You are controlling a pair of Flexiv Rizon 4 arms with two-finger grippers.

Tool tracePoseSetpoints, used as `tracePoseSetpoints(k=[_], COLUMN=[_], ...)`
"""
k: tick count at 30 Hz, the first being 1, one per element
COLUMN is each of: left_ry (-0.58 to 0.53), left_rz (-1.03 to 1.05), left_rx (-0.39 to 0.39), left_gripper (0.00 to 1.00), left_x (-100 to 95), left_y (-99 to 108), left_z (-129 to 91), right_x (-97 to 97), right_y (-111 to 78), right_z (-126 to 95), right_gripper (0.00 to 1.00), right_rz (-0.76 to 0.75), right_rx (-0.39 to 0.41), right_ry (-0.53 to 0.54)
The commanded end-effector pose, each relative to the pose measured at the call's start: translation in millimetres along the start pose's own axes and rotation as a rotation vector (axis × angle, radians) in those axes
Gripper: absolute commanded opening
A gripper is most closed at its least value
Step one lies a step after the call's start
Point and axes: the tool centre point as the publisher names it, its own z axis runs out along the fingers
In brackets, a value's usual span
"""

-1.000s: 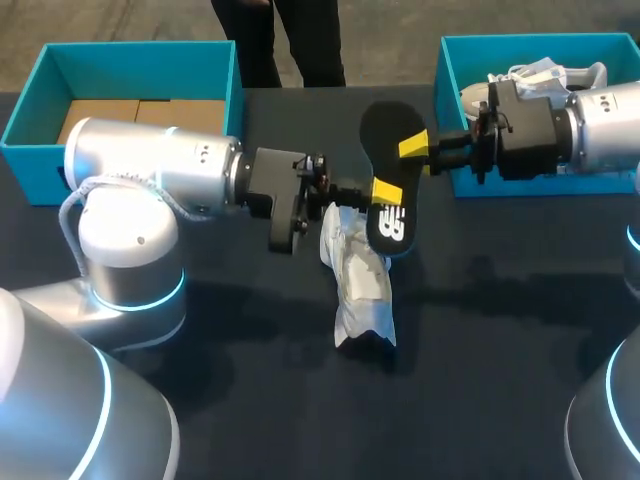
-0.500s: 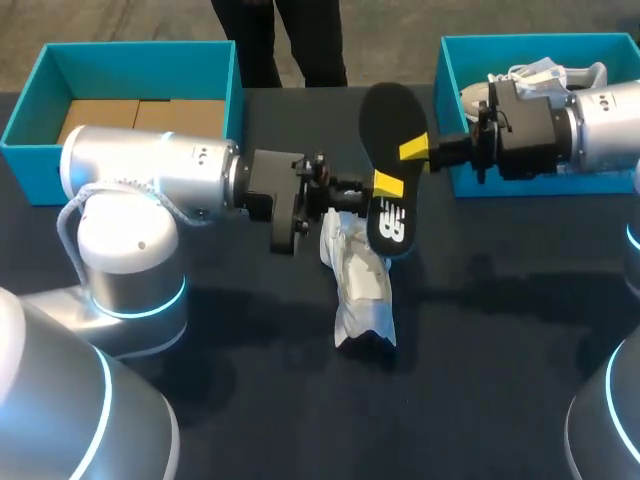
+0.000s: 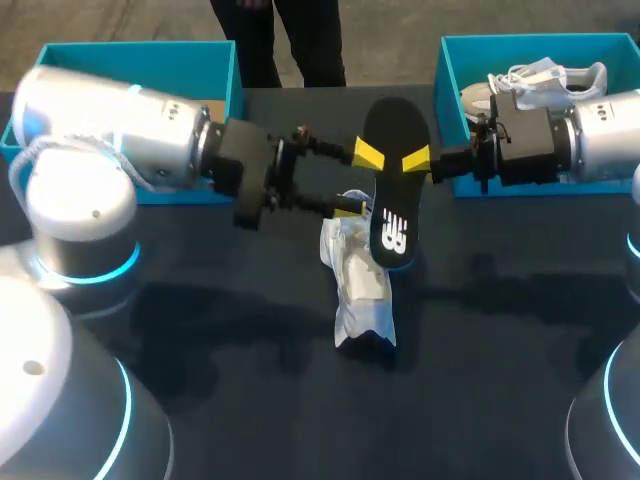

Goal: Take the shoe out of the shoebox, open the shoe tongue, remove and reinsert the insole, then place the shoe into the shoebox

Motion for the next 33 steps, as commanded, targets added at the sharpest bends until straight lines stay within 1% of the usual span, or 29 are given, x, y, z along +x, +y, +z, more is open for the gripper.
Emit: tracePoseSetpoints(k=[1,5,10,16,17,20,23,26,30,33], left_ry=[0.136,0.213,0.305,0.442,0.475,0.537,0.599,0.642,0.736,0.785], left_rz=[-0.032,-0.072,-0.112,-0.170,-0.169,-0.176,-0.169,-0.164,-0.170,-0.182], left_rx=[0.038,0.067,0.094,0.166,0.190,0.208,0.213,0.203,0.213,0.221], left_gripper=[1.00,1.00,1.00,1.00,1.00,1.00,1.00,1.00,1.00,1.00], left_x=[-10.2,-12.6,-17.4,-21.8,-21.7,-27.2,-30.6,-37.1,-43.7,-50.3], left_y=[0.8,3.0,10.6,15.8,16.6,22.2,29.8,37.4,46.3,50.8], left_z=[-28.9,-37.5,-48.0,-59.0,-62.0,-67.4,-72.9,-73.7,-77.5,-77.3], right_x=[-4.2,-8.9,-14.4,-22.0,-22.9,-24.5,-25.7,-26.1,-26.1,-26.9], right_y=[0.6,-0.5,-3.4,-7.3,-8.1,-10.2,-11.3,-11.8,-11.8,-11.5], right_z=[3.8,5.9,10.8,14.6,15.3,17.0,17.4,17.7,20.0,21.6], right_gripper=[0.00,0.00,0.00,0.00,0.00,0.00,0.00,0.00,0.00,0.00], right_rz=[0.004,0.011,0.017,0.026,0.028,0.029,0.031,0.031,0.029,0.030], right_rx=[0.001,0.003,0.011,0.021,0.024,0.032,0.035,0.037,0.047,0.057], right_ry=[-0.010,-0.013,-0.012,-0.009,-0.007,-0.003,0.000,0.003,0.005,0.002])
